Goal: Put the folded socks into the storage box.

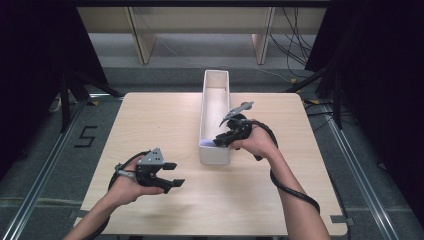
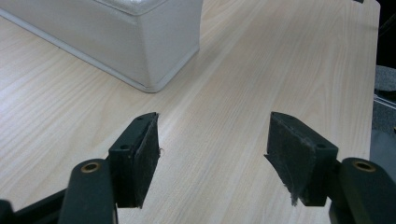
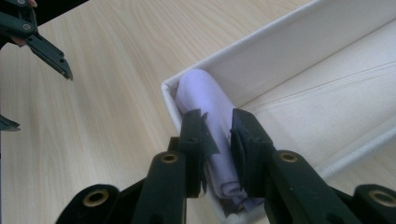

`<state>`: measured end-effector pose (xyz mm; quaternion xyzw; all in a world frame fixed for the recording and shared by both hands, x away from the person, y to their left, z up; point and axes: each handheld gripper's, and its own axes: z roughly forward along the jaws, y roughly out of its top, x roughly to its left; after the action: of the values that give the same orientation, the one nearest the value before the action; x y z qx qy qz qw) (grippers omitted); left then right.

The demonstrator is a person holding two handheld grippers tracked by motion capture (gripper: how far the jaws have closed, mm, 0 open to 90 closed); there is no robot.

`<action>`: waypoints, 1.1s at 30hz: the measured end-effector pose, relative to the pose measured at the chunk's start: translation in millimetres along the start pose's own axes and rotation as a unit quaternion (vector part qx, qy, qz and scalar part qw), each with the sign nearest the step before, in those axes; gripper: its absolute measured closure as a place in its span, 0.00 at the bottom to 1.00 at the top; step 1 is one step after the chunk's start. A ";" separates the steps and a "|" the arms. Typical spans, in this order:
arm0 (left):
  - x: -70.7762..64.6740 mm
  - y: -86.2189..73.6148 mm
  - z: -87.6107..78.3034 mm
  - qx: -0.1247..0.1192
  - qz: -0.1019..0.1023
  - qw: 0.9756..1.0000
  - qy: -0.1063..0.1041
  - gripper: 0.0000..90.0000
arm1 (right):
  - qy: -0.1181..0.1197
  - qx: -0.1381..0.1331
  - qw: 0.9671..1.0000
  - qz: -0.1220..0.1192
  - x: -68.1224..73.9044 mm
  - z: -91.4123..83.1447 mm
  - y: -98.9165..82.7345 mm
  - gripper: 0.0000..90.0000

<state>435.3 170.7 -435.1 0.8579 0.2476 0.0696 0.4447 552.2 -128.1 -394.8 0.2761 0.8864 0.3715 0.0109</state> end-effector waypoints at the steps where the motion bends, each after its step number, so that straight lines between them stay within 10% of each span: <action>1: 0.0 0.1 -0.1 0.000 0.000 1.000 0.000 0.38 | -0.001 -0.002 1.000 -0.001 -0.2 -0.4 0.3 0.81; 33: 0.6 3.0 -0.6 -0.002 0.003 1.000 0.000 0.38 | -0.006 -0.011 1.000 0.005 1.5 -9.1 -3.2 0.85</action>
<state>436.7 170.0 -432.4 0.8575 0.2450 0.0712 0.4467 547.3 -135.1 -390.0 0.2827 0.8806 0.3800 0.0176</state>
